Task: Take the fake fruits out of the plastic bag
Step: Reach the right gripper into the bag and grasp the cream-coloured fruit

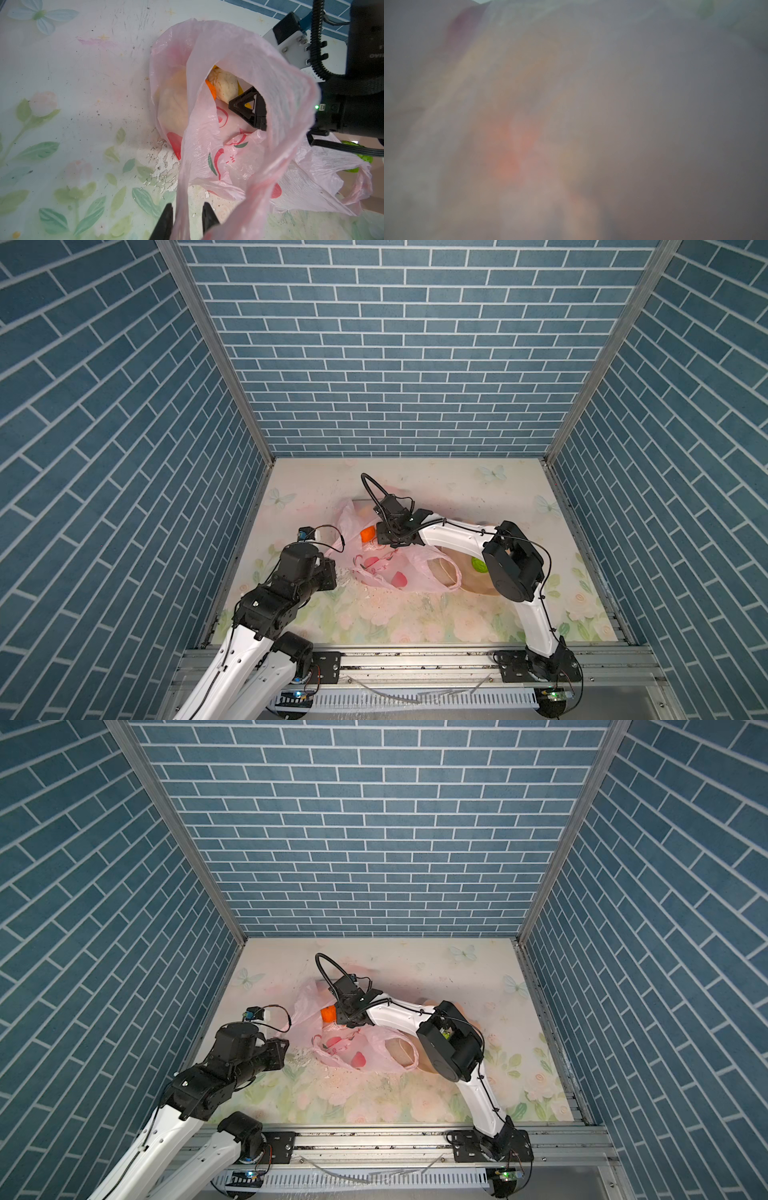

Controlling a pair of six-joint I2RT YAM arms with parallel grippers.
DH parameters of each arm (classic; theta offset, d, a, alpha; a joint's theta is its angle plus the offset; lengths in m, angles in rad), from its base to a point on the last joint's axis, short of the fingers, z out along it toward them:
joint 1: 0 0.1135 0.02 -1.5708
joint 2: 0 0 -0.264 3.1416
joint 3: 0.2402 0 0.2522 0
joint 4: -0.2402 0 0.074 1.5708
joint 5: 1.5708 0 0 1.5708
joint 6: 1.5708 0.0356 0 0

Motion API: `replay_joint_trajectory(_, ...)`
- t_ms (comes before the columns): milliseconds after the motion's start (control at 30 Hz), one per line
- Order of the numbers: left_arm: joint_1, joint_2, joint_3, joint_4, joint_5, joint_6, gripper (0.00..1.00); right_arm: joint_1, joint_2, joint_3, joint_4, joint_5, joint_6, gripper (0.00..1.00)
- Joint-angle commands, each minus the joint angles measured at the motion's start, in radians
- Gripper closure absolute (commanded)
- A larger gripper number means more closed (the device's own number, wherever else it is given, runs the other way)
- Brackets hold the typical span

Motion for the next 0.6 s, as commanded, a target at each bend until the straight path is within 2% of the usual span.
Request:
replay_joint_trajectory(0, 0.002, -0.004, -0.005, -0.001, 0.002, 0.000, 0.73, -0.008, 0.020, 0.050, -0.017, 0.008, 0.035, 0.73)
replay_joint_trajectory(233, 0.003, -0.004, -0.005, -0.002, 0.002, -0.001, 0.73, -0.014, 0.027, 0.056, -0.015, -0.002, 0.034, 0.79)
replay_joint_trajectory(567, 0.002, -0.004, -0.006, 0.000, 0.003, 0.000, 0.73, -0.015, 0.040, 0.069, -0.023, -0.013, 0.036, 0.77)
